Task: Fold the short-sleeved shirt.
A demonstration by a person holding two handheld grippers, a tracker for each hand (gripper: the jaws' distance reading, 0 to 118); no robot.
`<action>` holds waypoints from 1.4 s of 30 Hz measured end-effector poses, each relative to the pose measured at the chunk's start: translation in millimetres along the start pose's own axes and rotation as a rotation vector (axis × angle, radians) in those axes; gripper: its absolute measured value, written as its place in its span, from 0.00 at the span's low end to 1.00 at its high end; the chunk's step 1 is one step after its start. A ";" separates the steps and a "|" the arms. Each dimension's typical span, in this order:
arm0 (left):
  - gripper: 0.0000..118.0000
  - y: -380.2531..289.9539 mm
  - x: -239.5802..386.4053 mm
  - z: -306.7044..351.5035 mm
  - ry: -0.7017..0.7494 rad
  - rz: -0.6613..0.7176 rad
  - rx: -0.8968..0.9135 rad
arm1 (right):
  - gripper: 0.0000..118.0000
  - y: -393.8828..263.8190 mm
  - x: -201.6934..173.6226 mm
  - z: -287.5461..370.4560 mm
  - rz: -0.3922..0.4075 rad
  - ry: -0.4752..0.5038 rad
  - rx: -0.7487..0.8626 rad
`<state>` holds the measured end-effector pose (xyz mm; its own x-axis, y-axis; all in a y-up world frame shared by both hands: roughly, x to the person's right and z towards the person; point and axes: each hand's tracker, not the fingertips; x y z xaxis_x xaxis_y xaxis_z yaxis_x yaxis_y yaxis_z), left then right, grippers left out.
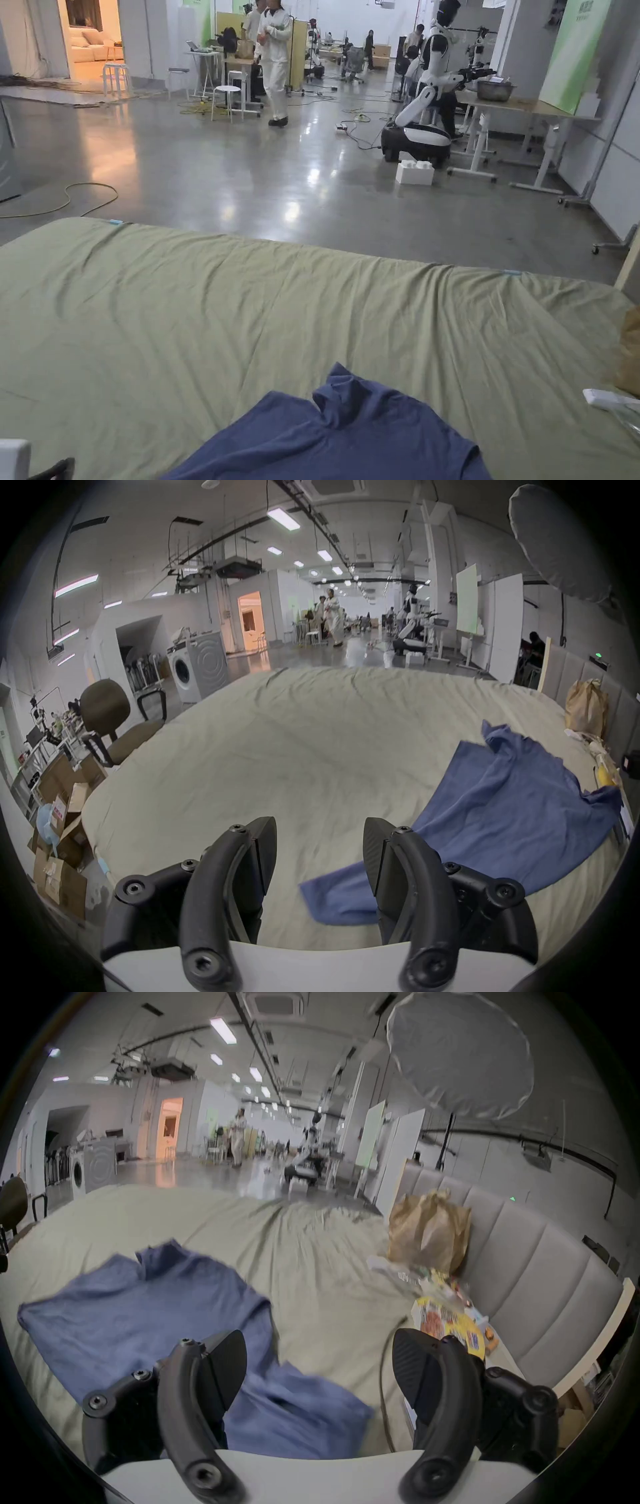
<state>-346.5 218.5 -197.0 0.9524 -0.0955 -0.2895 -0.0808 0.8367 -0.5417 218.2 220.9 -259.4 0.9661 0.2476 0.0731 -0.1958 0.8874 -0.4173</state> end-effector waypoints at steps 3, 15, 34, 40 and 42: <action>0.45 15.8 21.4 5.5 -0.056 0.003 0.063 | 0.76 20.1 -14.1 10.7 -0.063 0.097 0.090; 0.12 38.0 122.8 39.7 -0.134 -0.035 0.419 | 0.13 49.9 -88.1 36.6 -0.105 0.154 0.363; 0.00 8.7 34.5 11.4 -0.063 -0.016 0.226 | 0.01 49.2 -96.5 34.0 -0.107 0.174 0.358; 0.00 -7.4 -4.5 -31.0 -0.086 0.102 -0.096 | 0.01 38.9 -102.2 20.8 -0.114 0.199 0.283; 0.00 -14.4 -13.6 -46.9 -0.097 0.154 -0.194 | 0.01 37.8 -105.2 18.1 -0.098 0.202 0.271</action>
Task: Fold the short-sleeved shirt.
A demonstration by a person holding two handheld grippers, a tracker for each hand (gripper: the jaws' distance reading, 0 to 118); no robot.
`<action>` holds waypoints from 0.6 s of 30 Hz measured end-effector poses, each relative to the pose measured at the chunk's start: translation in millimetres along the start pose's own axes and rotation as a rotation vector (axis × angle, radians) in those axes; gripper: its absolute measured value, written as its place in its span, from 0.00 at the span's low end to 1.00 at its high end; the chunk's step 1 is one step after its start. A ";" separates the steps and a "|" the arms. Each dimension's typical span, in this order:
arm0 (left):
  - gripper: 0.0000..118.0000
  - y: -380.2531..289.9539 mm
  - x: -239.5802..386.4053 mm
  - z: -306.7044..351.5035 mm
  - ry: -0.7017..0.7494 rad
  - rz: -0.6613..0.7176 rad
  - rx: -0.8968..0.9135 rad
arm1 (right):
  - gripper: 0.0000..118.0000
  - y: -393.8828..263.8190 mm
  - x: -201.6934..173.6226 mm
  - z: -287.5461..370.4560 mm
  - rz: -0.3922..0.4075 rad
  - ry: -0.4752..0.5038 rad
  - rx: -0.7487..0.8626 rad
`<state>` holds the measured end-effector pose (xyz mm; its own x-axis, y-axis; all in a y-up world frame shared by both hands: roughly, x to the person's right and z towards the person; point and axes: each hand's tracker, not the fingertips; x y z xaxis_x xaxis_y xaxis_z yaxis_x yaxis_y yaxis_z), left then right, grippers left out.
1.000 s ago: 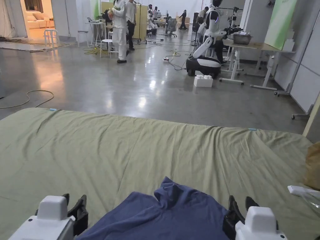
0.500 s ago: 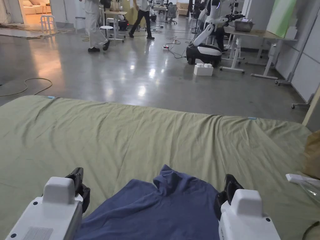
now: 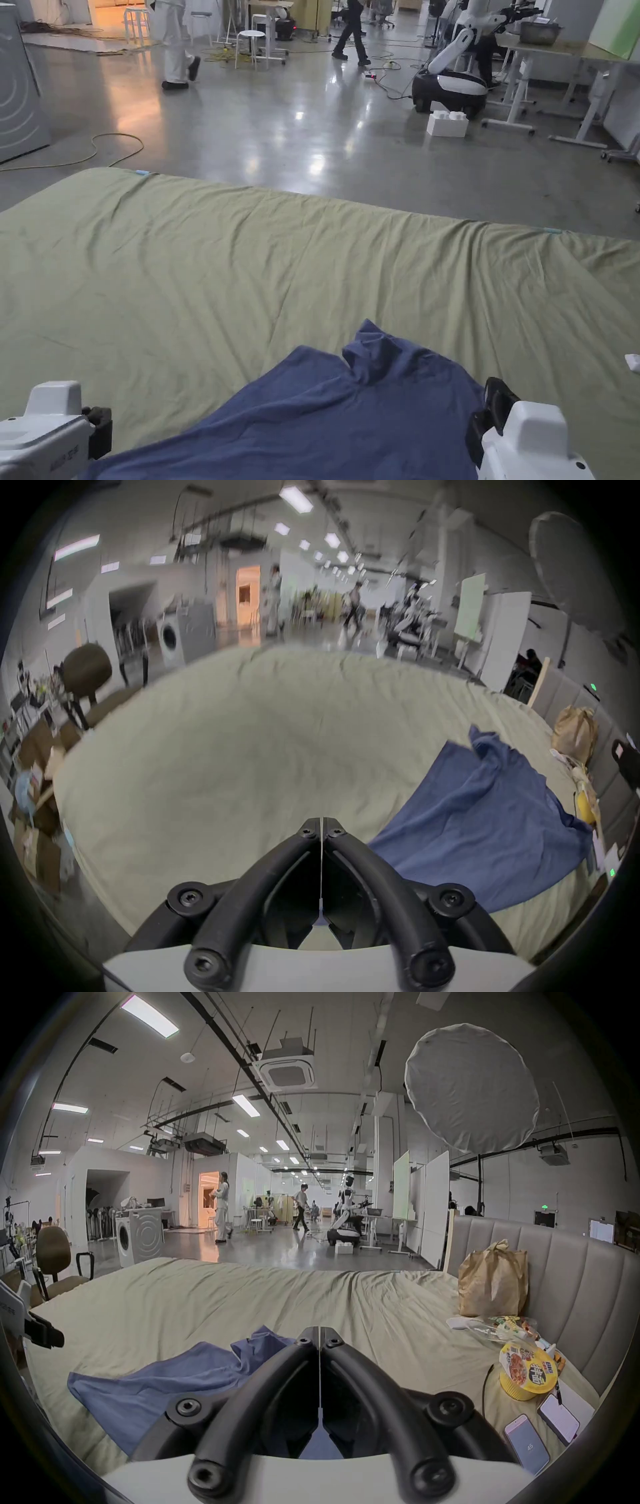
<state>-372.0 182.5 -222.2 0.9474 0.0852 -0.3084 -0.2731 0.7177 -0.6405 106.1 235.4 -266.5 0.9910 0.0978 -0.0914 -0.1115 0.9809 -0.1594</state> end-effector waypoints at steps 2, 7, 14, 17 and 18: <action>0.05 -2.1 -2.7 -6.6 0.010 0.025 -0.043 | 0.01 -2.6 -0.8 -2.9 0.005 0.008 -0.017; 0.48 -9.2 -9.9 -21.1 0.056 0.077 -0.172 | 0.01 -7.4 -0.5 -9.8 0.021 0.007 -0.048; 0.52 -24.8 -13.2 -52.5 0.101 0.071 -0.292 | 0.01 -15.3 -2.7 -24.3 0.026 0.011 -0.089; 0.51 -18.8 -5.6 -48.6 0.113 0.072 -0.269 | 0.01 -18.9 -4.3 -30.4 0.023 0.018 -0.107; 0.48 -18.3 -6.6 -48.6 0.122 0.060 -0.261 | 0.01 -20.2 -4.8 -32.9 0.022 0.020 -0.113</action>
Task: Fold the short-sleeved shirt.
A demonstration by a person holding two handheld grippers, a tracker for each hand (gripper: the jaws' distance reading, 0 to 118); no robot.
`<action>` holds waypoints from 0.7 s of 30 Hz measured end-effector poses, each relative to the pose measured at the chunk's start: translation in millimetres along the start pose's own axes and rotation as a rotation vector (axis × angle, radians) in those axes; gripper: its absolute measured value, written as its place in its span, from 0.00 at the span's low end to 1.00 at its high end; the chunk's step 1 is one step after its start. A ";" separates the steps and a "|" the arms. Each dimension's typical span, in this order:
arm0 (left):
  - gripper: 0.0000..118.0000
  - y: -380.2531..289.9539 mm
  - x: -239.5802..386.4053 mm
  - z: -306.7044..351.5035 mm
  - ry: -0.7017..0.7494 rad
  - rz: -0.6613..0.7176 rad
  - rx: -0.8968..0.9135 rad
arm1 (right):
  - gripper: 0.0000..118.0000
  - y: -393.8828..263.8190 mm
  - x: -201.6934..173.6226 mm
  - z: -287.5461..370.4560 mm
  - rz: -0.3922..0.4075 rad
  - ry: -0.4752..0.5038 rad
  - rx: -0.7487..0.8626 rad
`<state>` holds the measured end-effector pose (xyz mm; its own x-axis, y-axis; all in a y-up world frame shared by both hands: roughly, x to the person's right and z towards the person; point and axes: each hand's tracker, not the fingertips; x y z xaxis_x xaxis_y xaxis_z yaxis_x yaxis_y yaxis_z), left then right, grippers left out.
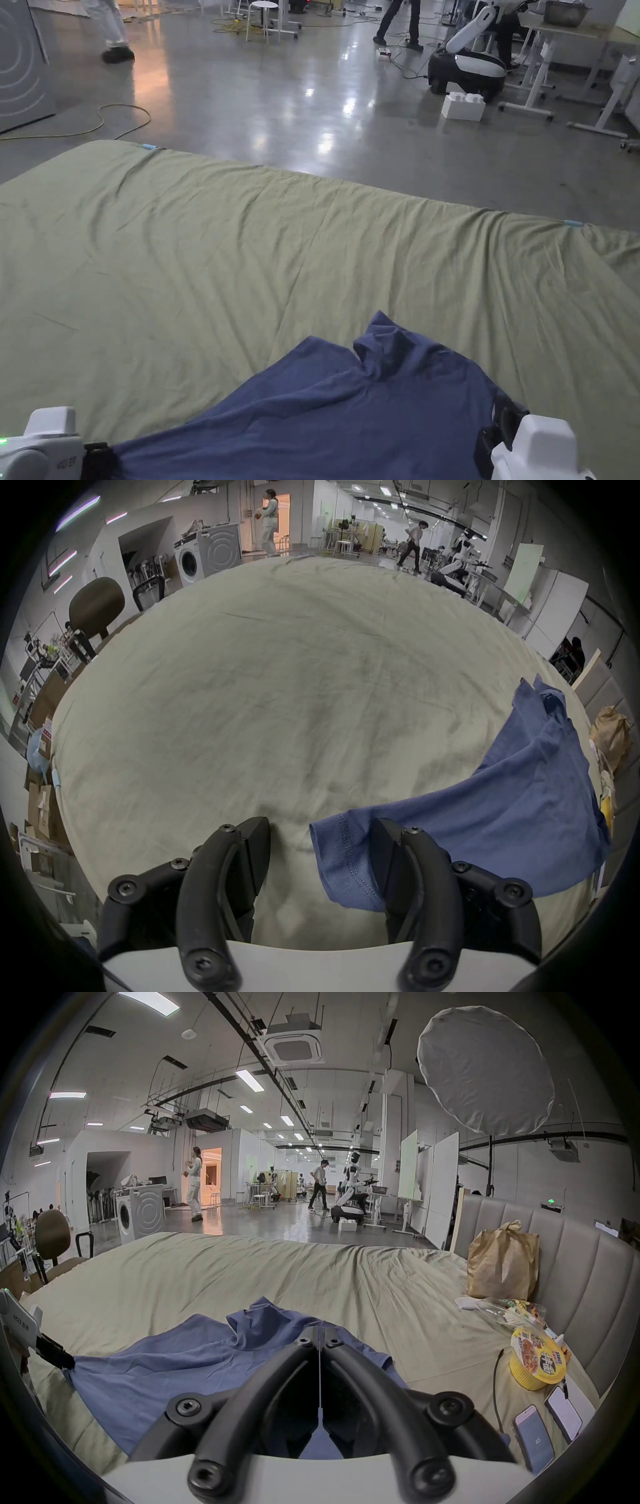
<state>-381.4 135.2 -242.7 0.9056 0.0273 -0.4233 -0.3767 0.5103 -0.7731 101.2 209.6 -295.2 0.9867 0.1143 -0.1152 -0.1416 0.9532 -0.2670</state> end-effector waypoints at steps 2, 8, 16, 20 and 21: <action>0.39 -0.5 8.8 0.5 0.023 -0.048 0.018 | 0.01 -1.7 -1.2 -5.7 -0.001 0.004 -0.016; 0.04 -4.6 25.6 -1.1 0.001 -0.115 0.042 | 0.02 -1.1 1.3 -43.8 0.022 0.035 -0.074; 0.03 -7.5 9.9 10.2 -0.030 -0.106 0.078 | 0.70 9.2 29.9 -193.0 0.069 0.066 -0.446; 0.03 -9.9 4.3 13.4 -0.039 -0.079 0.109 | 0.70 9.0 37.8 -259.6 0.072 0.111 -0.543; 0.03 -9.9 4.0 14.8 -0.040 -0.075 0.111 | 0.71 8.4 37.7 -273.5 0.075 0.118 -0.551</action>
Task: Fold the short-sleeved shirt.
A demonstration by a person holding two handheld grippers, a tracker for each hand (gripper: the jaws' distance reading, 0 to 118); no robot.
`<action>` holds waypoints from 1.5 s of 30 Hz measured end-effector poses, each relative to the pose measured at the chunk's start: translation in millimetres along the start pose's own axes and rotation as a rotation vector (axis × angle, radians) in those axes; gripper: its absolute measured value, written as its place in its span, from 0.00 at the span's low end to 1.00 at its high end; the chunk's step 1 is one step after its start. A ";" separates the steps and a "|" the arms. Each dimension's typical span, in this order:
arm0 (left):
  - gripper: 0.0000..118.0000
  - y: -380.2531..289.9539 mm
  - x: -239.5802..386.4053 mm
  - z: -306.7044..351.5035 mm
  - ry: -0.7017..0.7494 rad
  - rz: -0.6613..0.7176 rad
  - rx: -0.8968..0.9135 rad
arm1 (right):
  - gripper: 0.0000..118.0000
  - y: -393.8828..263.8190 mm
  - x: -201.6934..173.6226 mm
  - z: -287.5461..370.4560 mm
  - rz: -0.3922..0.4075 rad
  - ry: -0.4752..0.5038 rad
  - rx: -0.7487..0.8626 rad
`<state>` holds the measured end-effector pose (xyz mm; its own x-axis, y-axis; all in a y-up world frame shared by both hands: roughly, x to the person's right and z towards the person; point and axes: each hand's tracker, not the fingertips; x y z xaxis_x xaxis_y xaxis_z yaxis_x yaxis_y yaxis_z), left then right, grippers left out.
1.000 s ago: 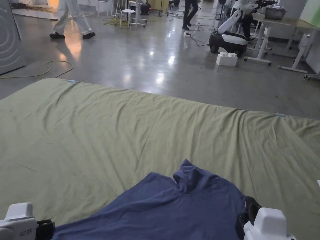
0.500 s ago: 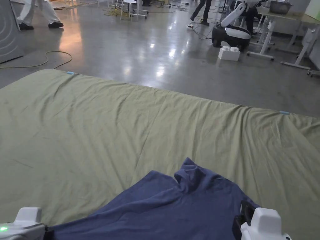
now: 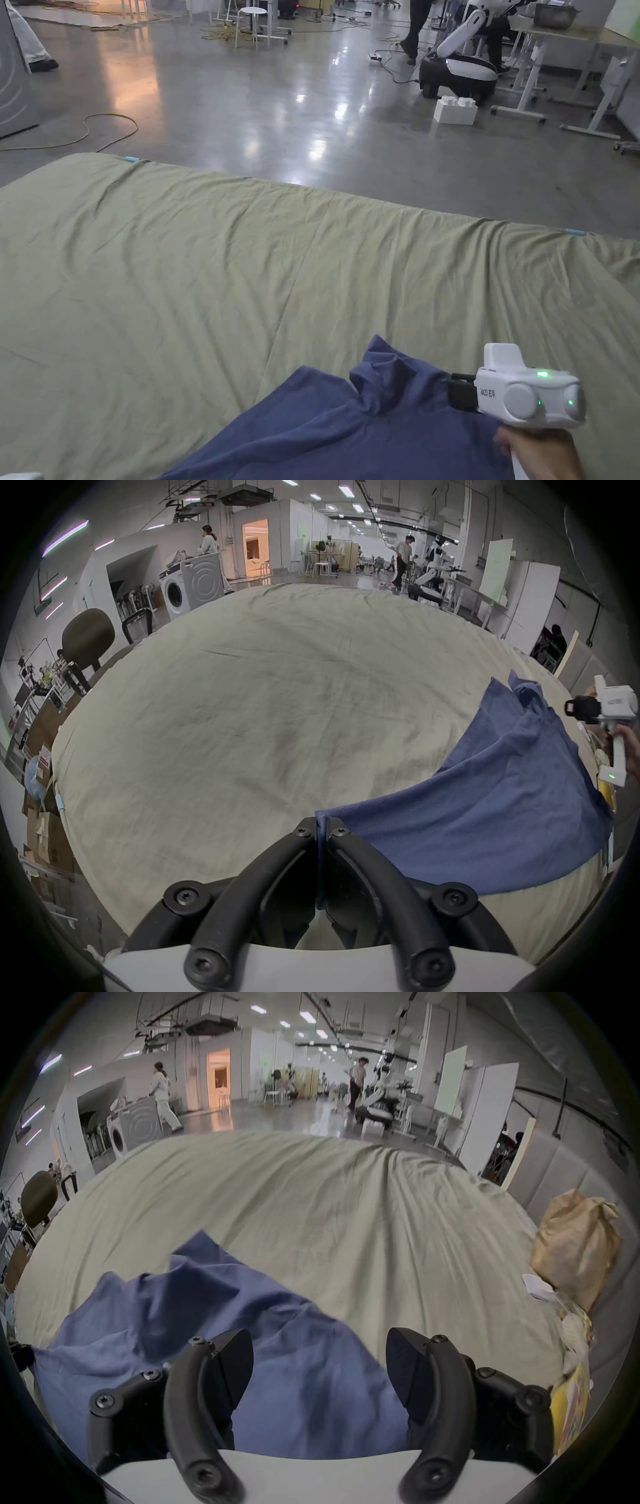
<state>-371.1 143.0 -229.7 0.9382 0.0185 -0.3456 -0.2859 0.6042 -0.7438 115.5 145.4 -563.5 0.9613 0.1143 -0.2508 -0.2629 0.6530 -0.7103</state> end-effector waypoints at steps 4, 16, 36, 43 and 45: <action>0.03 2.2 0.5 2.4 0.003 0.000 0.016 | 0.74 18.1 -1.6 -38.9 0.036 0.070 -0.063; 0.03 7.7 4.0 -11.4 0.025 -0.021 0.024 | 0.04 13.9 -13.7 -60.0 0.085 0.094 -0.138; 0.03 118.1 42.3 86.3 -0.104 0.031 0.392 | 0.04 65.1 54.9 181.2 -0.015 -0.071 0.397; 0.03 212.7 70.1 136.5 -0.153 -0.024 0.531 | 0.04 100.3 102.3 271.8 -0.085 -0.155 0.562; 0.03 240.8 78.5 152.8 -0.159 -0.046 0.567 | 0.04 111.2 112.5 292.2 -0.095 -0.170 0.598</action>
<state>-336.5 411.7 -348.6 0.9773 0.0752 -0.1979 -0.1366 0.9380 -0.3184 218.5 449.7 -478.5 0.9907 0.1211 -0.0614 -0.1318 0.9663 -0.2212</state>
